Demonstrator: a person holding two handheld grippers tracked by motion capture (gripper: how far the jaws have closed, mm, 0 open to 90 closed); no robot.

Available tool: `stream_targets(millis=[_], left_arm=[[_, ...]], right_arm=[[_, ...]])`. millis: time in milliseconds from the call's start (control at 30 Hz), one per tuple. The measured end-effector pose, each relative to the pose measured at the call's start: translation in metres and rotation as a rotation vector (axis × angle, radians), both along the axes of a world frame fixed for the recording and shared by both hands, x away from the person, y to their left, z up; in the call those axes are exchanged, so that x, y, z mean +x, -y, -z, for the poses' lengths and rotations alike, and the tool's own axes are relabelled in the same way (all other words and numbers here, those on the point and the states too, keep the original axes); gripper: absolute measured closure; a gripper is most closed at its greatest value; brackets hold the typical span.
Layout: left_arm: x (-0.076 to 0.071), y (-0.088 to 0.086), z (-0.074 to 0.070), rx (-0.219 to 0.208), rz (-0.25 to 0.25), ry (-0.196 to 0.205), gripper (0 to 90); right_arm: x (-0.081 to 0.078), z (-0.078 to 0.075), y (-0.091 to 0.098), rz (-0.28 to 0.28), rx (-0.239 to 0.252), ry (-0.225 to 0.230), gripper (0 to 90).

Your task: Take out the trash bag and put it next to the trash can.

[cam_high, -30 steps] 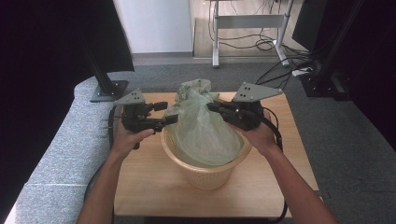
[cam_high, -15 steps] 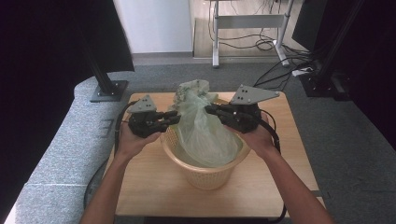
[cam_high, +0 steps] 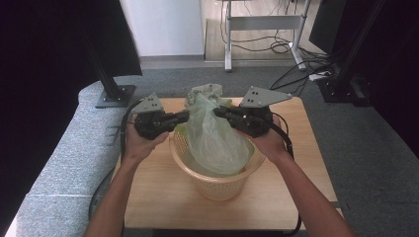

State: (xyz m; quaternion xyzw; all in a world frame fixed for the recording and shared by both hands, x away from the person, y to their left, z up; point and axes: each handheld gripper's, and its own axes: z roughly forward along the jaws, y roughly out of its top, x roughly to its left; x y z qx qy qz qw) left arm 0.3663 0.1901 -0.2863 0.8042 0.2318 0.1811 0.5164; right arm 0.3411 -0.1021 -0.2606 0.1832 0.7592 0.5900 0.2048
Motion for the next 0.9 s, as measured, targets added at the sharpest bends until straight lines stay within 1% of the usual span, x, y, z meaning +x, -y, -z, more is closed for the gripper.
stream_targets(millis=[33,67,100,133,167,200,267,300,333,367,400,433,500,600,667,733,767,833,900], left_arm=[[0.002,-0.001,-0.001,-0.015,0.010,0.003,67.1],[0.004,-0.001,-0.002,-0.032,0.033,-0.003,59.3],[0.006,0.001,-0.002,-0.041,0.031,0.004,53.1],[0.008,0.003,-0.002,-0.043,0.041,0.012,49.5],[0.010,0.007,-0.001,-0.042,0.052,0.014,49.2],[0.011,0.012,-0.001,-0.026,0.048,0.022,49.5],[0.014,0.021,0.001,0.024,0.028,0.047,57.0],[0.016,0.024,0.002,0.035,0.018,0.054,63.6],[0.018,0.025,0.003,0.041,0.011,0.052,70.9],[0.020,0.025,0.003,0.038,0.006,0.047,80.6],[0.021,0.025,0.002,0.027,0.004,0.035,87.8],[0.023,0.025,0.001,0.021,0.004,0.029,90.0],[0.023,0.025,-0.002,0.012,-0.022,0.043,90.0],[0.022,0.024,-0.012,-0.010,-0.062,0.083,90.0],[0.021,0.022,-0.020,-0.032,-0.069,0.101,90.0],[0.020,0.022,-0.029,-0.042,-0.077,0.122,90.0],[0.019,0.022,-0.034,-0.048,-0.075,0.126,90.0],[0.018,0.024,-0.040,-0.054,-0.081,0.144,90.0],[0.016,0.027,-0.043,-0.062,-0.076,0.154,90.0]], right_arm=[[0.000,0.001,0.000,-0.003,-0.002,0.000,89.3],[0.000,0.001,0.000,-0.007,-0.004,-0.001,89.3],[-0.001,0.002,0.000,-0.011,-0.005,0.001,89.3],[-0.001,0.002,0.001,-0.013,-0.006,0.002,89.3],[-0.002,0.002,0.001,-0.015,-0.004,0.001,89.3],[-0.002,0.002,0.001,-0.016,-0.004,0.002,89.3],[-0.002,0.002,0.001,-0.017,-0.004,0.001,89.3],[-0.002,0.001,0.002,-0.016,-0.004,0.001,89.3],[-0.002,0.001,0.002,-0.014,-0.005,-0.002,89.3],[-0.003,0.001,0.003,-0.013,-0.005,0.000,89.3],[-0.003,0.001,0.004,-0.011,-0.006,0.000,89.3],[-0.003,0.001,0.005,-0.010,-0.007,0.002,89.3],[-0.003,0.001,0.005,-0.005,-0.009,0.004,89.3],[-0.001,0.001,0.005,0.002,-0.007,0.006,89.3],[0.000,0.000,0.004,0.007,-0.004,0.011,89.4],[0.000,-0.001,0.004,0.011,0.001,0.020,89.3],[0.000,-0.002,0.003,0.013,0.003,0.026,89.3],[0.000,-0.004,0.003,0.020,0.007,0.036,89.4],[0.001,-0.005,0.003,0.038,0.011,0.053,89.4]])
